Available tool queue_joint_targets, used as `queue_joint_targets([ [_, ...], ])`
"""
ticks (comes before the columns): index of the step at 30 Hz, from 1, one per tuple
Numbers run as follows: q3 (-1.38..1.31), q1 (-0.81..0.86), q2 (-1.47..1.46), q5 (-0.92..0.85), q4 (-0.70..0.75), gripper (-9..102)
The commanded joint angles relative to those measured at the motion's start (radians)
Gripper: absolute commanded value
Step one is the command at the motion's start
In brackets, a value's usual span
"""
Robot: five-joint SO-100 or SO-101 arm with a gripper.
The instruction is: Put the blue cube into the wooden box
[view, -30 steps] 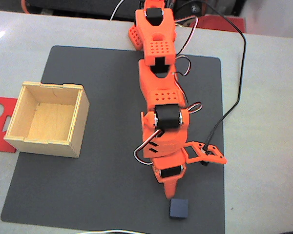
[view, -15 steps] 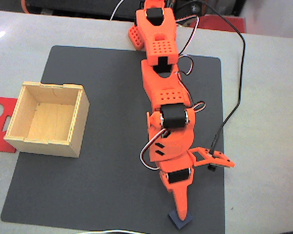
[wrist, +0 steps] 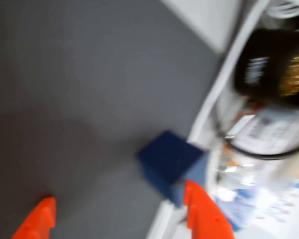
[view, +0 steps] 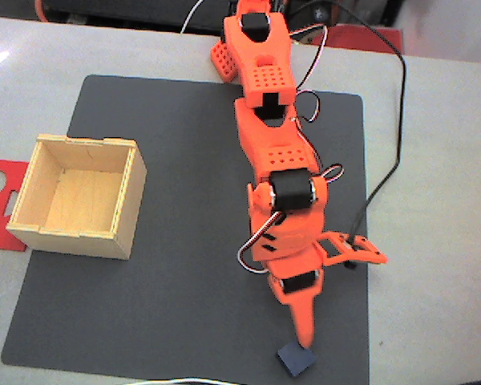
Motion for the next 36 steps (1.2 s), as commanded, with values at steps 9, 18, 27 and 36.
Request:
queue_joint_targets([
  [9,-0.034,0.124,0.055,0.003,0.241,31],
  [18,0.044,0.133,0.199,0.041,0.092,32],
  [27,0.043,0.061,0.118,-0.018,-0.321,33],
  [36,0.043,0.051,0.067,-0.077,-0.558,31],
])
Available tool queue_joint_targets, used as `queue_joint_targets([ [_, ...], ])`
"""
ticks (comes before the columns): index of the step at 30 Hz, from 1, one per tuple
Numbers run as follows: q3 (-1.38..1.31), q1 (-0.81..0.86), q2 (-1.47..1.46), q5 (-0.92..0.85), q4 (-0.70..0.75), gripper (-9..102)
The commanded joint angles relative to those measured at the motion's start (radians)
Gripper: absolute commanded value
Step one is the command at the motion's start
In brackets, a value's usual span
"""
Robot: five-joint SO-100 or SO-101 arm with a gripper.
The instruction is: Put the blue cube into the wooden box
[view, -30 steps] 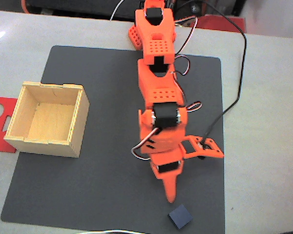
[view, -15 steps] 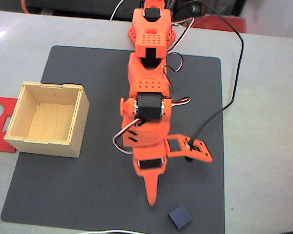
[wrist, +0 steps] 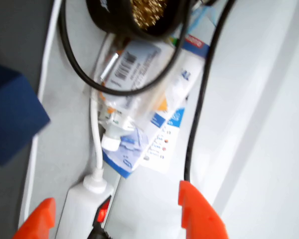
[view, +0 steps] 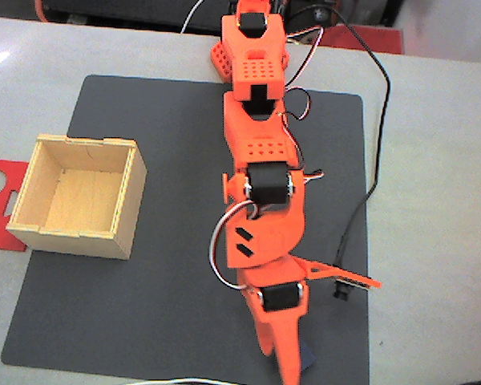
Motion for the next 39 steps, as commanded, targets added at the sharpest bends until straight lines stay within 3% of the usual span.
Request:
queue_joint_targets([
  [1,-0.006,0.002,0.006,-0.029,-0.055,32],
  [16,0.003,-0.046,-0.11,-0.127,-0.249,32],
  [22,0.003,-0.1,-0.063,-0.098,-0.114,33],
  [34,-0.005,-0.094,-0.026,-0.063,0.008,33],
  [39,-0.069,-0.069,0.011,-0.052,0.202,32],
])
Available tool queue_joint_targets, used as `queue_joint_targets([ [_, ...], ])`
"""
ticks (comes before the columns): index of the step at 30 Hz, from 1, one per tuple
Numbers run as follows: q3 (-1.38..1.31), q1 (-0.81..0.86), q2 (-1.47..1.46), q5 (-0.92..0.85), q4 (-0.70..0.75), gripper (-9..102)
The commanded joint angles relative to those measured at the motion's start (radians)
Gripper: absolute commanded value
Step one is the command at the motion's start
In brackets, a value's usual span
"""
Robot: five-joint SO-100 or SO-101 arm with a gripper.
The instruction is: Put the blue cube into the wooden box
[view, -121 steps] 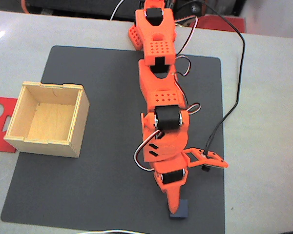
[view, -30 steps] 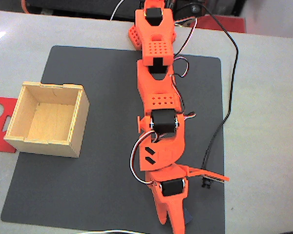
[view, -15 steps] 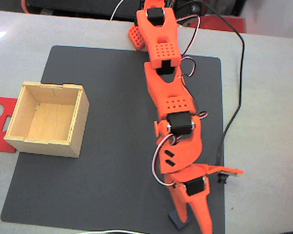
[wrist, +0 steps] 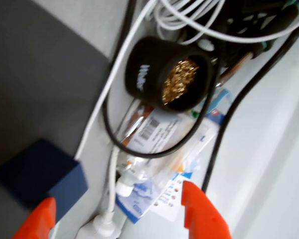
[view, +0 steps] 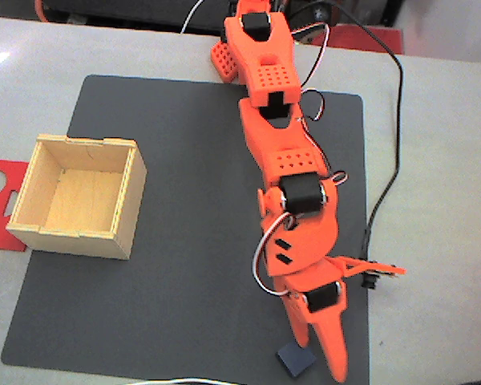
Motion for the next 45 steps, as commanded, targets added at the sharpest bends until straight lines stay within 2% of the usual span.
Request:
queue_joint_targets([
  [1,-0.114,0.026,0.055,0.011,0.179,31],
  [5,-0.144,0.071,0.117,0.014,0.43,28],
  [8,-0.144,0.109,0.173,0.038,0.558,27],
  [11,-0.144,0.118,0.218,0.034,0.658,27],
  [14,-0.143,0.117,0.249,0.031,0.66,26],
  [18,-0.143,0.104,0.215,0.0,0.492,27],
  [23,-0.143,0.106,0.091,0.006,0.181,27],
  [29,-0.143,0.075,-0.015,-0.038,-0.017,29],
  [34,-0.143,0.054,-0.043,-0.078,-0.101,30],
  [45,-0.143,-0.009,-0.064,-0.163,-0.161,30],
])
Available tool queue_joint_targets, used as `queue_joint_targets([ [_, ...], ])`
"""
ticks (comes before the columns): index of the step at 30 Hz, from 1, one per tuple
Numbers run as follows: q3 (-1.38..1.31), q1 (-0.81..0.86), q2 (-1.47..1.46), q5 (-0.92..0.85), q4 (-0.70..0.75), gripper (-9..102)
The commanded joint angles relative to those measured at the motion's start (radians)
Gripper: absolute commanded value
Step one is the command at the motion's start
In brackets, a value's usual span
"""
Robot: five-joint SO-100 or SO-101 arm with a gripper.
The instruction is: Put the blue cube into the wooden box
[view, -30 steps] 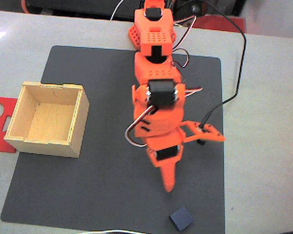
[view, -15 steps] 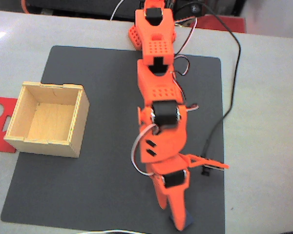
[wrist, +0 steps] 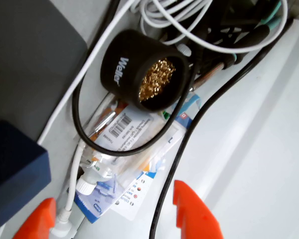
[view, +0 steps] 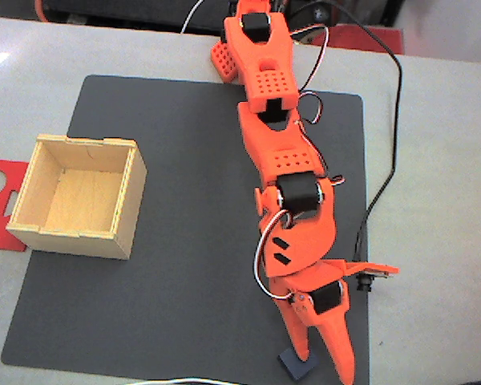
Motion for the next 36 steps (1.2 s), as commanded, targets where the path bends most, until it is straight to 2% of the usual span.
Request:
queue_joint_targets([
  [1,-0.04,-0.005,-0.009,-0.006,-0.023,30],
  [10,-0.04,0.028,-0.037,0.054,0.029,29],
  [23,-0.041,0.094,0.066,0.19,0.457,27],
  [29,-0.043,0.092,0.207,0.27,0.762,26],
  [36,-0.043,0.092,0.281,0.252,0.79,26],
])
